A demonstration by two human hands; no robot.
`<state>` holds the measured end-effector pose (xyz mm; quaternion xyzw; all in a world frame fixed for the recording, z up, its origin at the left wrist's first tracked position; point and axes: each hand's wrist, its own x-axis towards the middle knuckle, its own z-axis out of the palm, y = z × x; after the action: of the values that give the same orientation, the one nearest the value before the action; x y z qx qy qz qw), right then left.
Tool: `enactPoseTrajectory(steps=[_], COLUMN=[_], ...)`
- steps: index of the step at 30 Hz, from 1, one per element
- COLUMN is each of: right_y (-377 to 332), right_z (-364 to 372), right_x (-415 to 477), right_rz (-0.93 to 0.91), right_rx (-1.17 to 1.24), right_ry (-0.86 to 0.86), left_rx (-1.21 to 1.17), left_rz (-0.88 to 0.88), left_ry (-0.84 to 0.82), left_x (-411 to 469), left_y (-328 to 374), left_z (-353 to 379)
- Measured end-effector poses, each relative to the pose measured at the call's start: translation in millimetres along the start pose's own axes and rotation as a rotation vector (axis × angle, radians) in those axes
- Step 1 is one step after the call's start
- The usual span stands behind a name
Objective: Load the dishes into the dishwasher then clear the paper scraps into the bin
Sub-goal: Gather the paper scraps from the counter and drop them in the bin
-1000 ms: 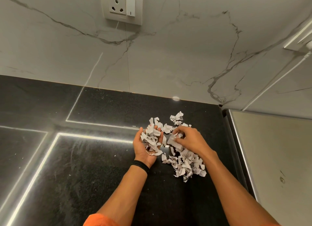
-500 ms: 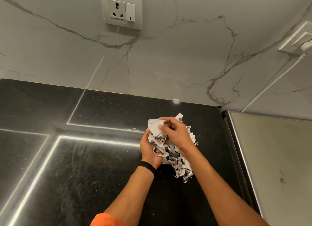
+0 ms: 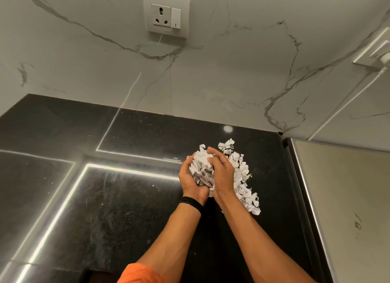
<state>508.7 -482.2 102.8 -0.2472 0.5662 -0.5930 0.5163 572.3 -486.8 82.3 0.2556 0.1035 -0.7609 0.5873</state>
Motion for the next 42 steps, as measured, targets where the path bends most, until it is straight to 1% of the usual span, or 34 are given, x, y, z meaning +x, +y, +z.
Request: enactPoseTrajectory(steps=[3,7,12,15,19,23,29,32,34,38,41,42], right_y=[5.5,9.6,13.6,22.3,48.0,73.0,108.2,144.1,179.9,280.1,377.3,405.0], right_z=[0.4,-0.3,-6.3,-13.0,-19.1,-28.5,-39.0,-39.9,-40.9,-47.6,-54.3,-58.0], right_x=[-11.3,-34.5,-72.2,-106.3,-153.8,-209.8,-265.5,-276.5,-278.9,-264.8,-244.4,-238.7], right_rz=[0.016,0.061,0.127,0.213,0.311,0.399,0.507,0.533,0.55,0.582,0.571,0.589], right_rx=[0.042,0.08,0.076,0.091,0.068,0.005,-0.045,-0.074,-0.103,-0.166,-0.199,-0.161], right_ry=[0.003,-0.057,-0.211,-0.33,-0.458,-0.555,-0.627,-0.619,-0.58,-0.477,-0.369,-0.353], left_rx=[-0.025,-0.06,-0.133,-0.195,-0.253,-0.265,-0.31,-0.311,-0.312,-0.347,-0.334,-0.321], left_rz=[0.019,0.12,0.302,0.438,0.579,0.679,0.696,0.686,0.658,0.567,0.548,0.559], left_ry=[0.0,0.011,0.024,0.049,0.115,0.241,0.359,0.439,0.477,0.538,0.58,0.577], left_x=[-12.0,-42.6,-89.9,-126.2,-172.8,-223.5,-275.1,-280.1,-271.3,-228.4,-179.1,-165.2], left_y=[-2.7,-3.9,-8.8,-13.6,-18.5,-22.6,-27.1,-22.2,-20.1,-10.8,-8.5,-10.1], left_z=[-4.3,-6.7,-22.2,-41.3,-78.5,-121.7,-169.1,-199.8,-233.1,-326.4,-414.1,-439.8])
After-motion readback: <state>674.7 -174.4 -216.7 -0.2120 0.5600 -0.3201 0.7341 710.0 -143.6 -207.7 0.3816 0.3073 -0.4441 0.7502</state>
